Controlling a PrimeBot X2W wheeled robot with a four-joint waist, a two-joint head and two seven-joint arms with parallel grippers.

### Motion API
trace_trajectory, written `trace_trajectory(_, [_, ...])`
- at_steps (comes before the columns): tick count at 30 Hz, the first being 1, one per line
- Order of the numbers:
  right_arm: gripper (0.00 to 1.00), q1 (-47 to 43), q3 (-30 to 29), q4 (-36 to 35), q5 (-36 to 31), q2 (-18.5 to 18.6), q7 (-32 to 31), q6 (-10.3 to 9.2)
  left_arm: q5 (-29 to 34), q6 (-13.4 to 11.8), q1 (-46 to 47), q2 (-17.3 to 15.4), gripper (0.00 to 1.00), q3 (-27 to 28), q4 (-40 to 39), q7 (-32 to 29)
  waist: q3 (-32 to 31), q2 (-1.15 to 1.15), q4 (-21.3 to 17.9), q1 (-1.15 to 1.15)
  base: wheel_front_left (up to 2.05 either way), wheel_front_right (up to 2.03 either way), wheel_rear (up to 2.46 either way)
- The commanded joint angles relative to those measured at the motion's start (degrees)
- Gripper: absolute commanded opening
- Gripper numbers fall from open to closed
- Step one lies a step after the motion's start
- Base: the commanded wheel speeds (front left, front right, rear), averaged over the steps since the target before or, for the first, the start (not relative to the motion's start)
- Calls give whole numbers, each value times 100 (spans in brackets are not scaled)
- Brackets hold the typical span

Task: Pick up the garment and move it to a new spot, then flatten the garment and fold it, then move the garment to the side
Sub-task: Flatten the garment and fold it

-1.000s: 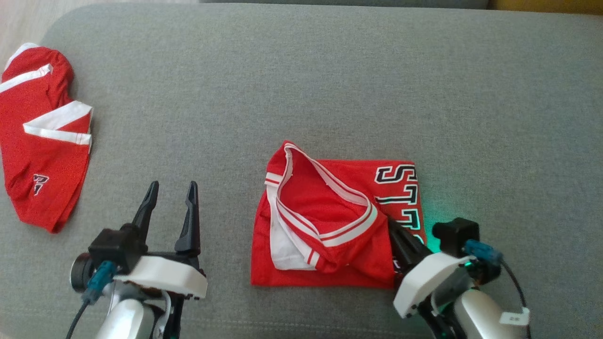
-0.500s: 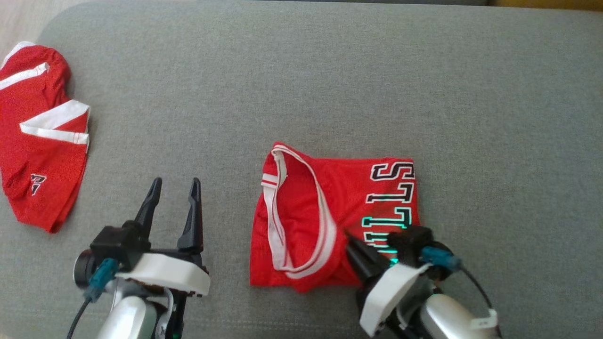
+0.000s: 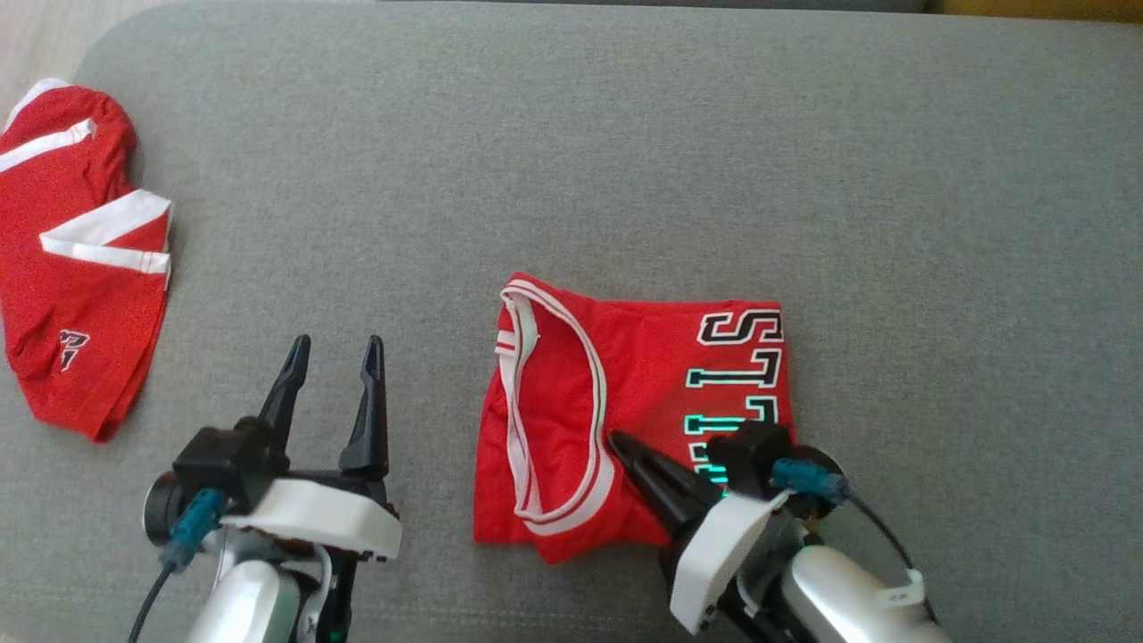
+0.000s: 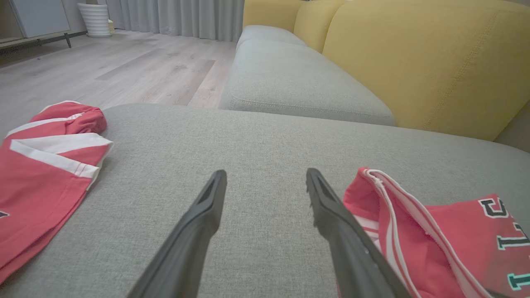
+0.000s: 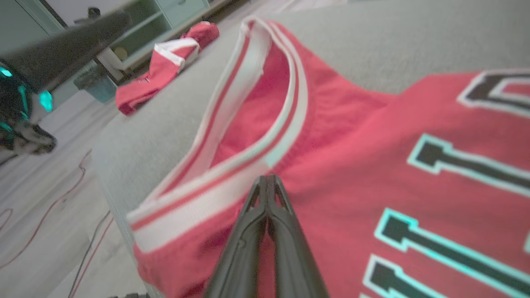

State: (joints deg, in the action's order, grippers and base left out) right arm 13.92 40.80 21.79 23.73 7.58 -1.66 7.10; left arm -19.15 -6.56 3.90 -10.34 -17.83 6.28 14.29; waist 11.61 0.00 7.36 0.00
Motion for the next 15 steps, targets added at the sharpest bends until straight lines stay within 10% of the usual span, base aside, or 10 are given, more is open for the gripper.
trace_trajectory(1, [0, 172, 30, -359, 93, -88, 213, 39, 56, 5, 226, -36, 100, 231, -133, 70, -18, 0, -35, 0, 0, 0, 0])
trace_trajectory(7, [5, 104, -609, -994, 188, 38, 503, 39, 88, 7, 192, -69, 100, 272, -130, 71, -132, 0, -173, 0, 0, 0, 0])
trace_trajectory(8, [20, 71, -813, -1080, 112, 65, 542, 39, 93, 5, 185, -77, 100, 279, -134, 71, -162, 0, -196, 0, 0, 0, 0])
trace_trajectory(10, [100, -65, -1296, -1225, 8, 56, 559, 39, 105, -2, 170, -93, 100, 291, -153, 71, -229, 0, -240, 0, 0, 0, 0])
trace_trajectory(15, [100, -423, -2581, -1728, -526, -54, 576, 39, 110, -34, 82, -160, 100, 340, -220, 71, -420, 0, -360, 0, 0, 0, 0])
